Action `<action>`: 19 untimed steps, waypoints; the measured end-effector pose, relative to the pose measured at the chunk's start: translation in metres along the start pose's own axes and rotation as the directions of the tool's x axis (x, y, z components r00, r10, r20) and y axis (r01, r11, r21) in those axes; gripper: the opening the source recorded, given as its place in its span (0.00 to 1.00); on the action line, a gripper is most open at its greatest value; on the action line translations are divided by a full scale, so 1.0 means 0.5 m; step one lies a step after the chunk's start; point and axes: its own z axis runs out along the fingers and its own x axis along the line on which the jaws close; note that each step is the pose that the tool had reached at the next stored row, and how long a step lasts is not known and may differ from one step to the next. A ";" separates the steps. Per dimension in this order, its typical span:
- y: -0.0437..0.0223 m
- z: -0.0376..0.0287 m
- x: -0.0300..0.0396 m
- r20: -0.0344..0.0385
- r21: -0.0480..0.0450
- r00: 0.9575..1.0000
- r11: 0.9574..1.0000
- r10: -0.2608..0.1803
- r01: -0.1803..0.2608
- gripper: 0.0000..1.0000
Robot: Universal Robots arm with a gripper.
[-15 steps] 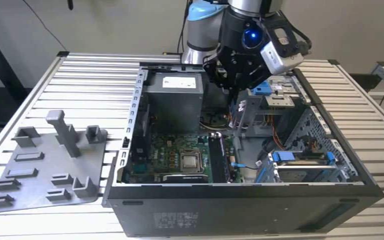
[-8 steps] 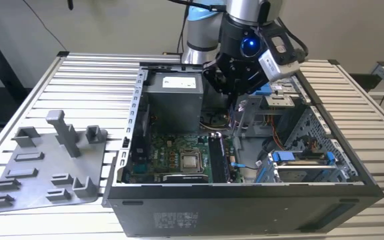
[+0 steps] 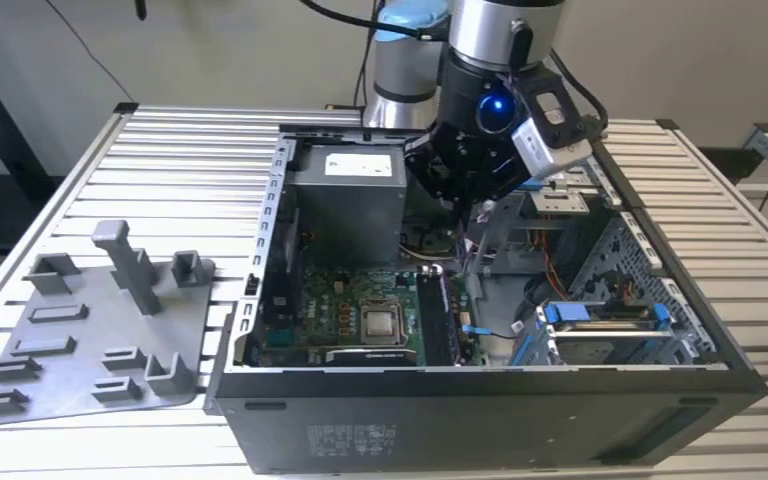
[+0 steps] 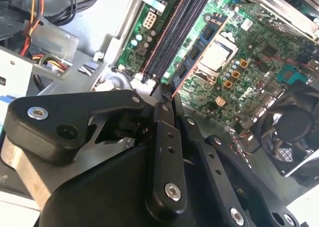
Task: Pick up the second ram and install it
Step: 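Insert the second ram into the second slot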
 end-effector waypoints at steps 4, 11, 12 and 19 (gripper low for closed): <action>0.000 0.008 0.000 0.001 0.003 1.000 1.000 0.000 0.000 0.15; 0.000 0.031 0.001 0.002 0.004 1.000 1.000 0.000 0.000 0.15; 0.000 0.035 0.002 0.003 0.004 1.000 1.000 0.000 0.000 0.15; -0.001 0.059 0.008 0.003 0.003 1.000 1.000 -0.003 0.003 0.15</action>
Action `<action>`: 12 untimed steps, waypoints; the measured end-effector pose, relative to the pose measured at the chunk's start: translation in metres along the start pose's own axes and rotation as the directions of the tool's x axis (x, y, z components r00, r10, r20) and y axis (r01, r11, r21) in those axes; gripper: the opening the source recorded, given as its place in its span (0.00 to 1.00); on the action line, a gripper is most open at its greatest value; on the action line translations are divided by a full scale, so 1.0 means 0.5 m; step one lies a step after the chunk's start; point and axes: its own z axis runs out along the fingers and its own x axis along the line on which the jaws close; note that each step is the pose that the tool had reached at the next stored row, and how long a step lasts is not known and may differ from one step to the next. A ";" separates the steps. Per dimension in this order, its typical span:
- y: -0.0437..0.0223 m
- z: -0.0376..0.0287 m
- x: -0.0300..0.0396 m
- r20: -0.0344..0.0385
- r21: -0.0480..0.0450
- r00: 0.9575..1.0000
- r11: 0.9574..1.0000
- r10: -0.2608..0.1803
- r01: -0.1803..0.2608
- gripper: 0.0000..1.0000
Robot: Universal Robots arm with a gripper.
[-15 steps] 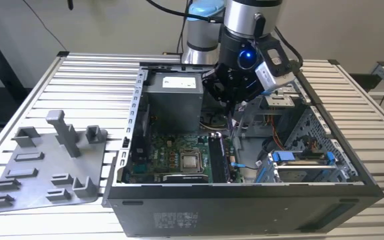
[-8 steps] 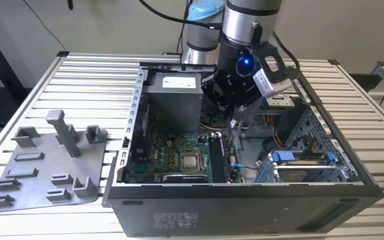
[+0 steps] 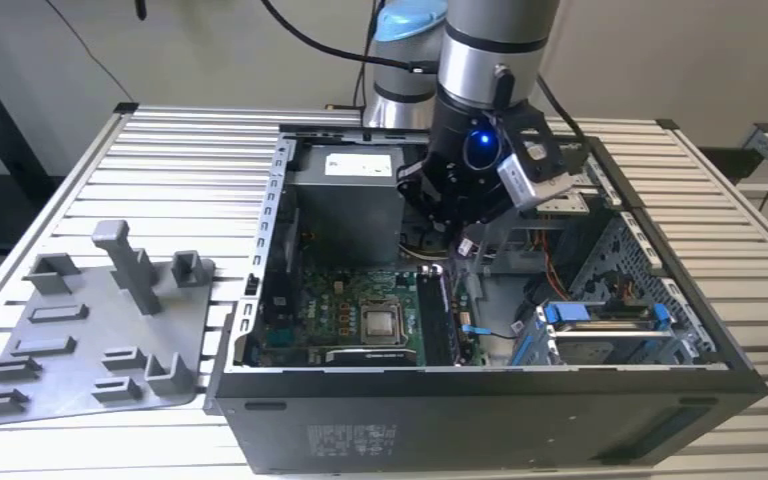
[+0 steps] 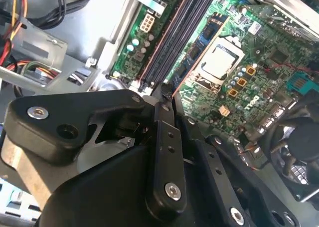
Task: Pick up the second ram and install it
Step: 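Insert the second ram into the second slot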
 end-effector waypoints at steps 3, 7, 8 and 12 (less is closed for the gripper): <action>0.000 0.010 0.003 0.000 0.000 1.000 1.000 0.000 0.000 0.15; -0.001 0.025 0.006 0.000 -0.001 1.000 1.000 0.000 0.000 0.15; -0.002 0.029 0.007 0.000 -0.001 1.000 1.000 0.000 0.000 0.15; -0.002 0.043 0.012 0.000 -0.001 1.000 1.000 0.000 0.000 0.15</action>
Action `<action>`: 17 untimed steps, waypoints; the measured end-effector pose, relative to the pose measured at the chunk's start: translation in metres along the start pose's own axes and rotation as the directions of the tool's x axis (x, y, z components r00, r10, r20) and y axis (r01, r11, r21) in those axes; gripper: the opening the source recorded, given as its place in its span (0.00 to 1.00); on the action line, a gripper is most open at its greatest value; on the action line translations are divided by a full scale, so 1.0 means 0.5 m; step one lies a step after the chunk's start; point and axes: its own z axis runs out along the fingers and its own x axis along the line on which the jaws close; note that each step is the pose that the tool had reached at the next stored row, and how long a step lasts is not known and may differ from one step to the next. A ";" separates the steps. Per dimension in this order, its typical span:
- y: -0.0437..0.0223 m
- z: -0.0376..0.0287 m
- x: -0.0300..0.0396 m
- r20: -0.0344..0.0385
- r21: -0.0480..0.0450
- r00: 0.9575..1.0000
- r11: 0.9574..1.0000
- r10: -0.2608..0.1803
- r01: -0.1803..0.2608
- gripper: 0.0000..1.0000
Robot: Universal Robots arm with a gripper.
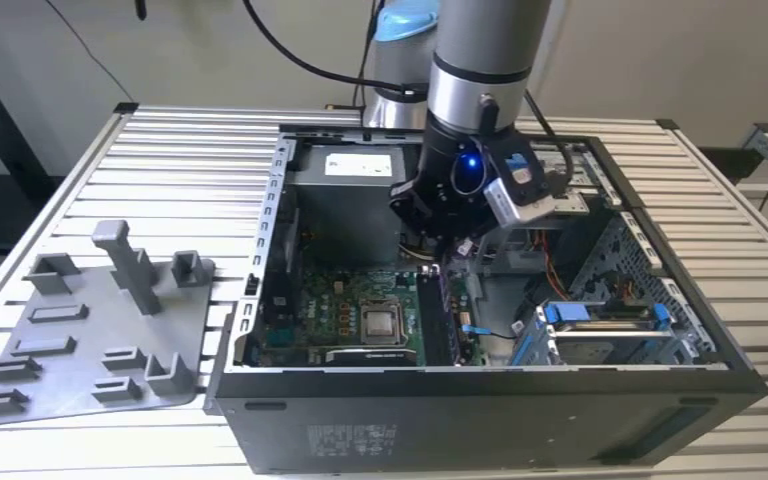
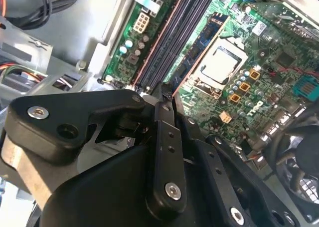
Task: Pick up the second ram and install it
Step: 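Insert the second ram into the second slot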
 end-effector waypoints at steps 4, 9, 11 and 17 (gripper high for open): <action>-0.001 0.015 0.002 0.000 0.000 1.000 1.000 0.000 0.000 0.15; -0.001 0.022 0.002 0.000 0.000 1.000 1.000 0.000 0.000 0.15; 0.000 0.027 0.003 0.000 0.000 1.000 1.000 0.000 0.000 0.15; -0.003 0.048 0.003 -0.002 0.000 1.000 1.000 0.000 0.000 0.15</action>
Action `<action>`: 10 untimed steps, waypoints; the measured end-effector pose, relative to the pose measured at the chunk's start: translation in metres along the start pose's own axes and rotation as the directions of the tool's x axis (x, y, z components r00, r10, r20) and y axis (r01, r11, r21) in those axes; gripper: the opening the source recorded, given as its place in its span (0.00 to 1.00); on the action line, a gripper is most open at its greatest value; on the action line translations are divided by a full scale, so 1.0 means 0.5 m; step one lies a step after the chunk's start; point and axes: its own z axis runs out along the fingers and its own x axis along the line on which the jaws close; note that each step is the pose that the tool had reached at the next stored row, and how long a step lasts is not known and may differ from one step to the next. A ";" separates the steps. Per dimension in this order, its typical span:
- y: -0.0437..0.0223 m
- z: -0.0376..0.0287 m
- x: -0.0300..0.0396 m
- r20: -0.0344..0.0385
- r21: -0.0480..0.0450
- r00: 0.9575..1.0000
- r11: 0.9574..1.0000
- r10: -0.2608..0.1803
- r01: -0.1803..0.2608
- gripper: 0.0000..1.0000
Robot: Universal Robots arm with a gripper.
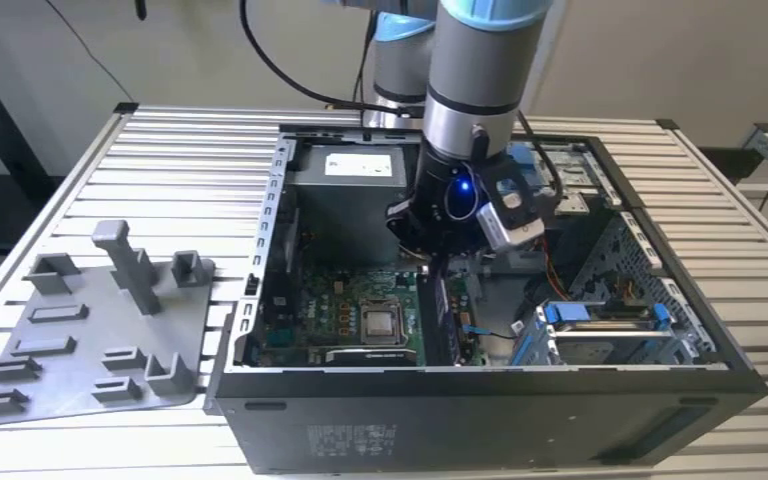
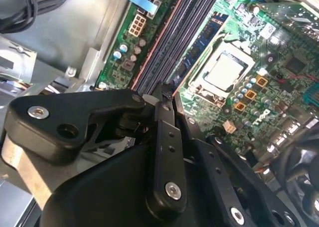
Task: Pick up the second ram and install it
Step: 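Insert the second ram into the second slot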
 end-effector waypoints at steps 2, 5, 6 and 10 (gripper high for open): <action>-0.002 0.007 0.000 -0.001 0.000 1.000 1.000 0.000 0.000 0.15; -0.004 0.018 0.001 -0.002 0.000 1.000 1.000 -0.001 0.001 0.15; -0.005 0.022 0.002 -0.002 0.000 1.000 1.000 -0.002 0.002 0.15; -0.011 0.032 0.002 -0.005 0.000 1.000 1.000 -0.008 0.008 0.15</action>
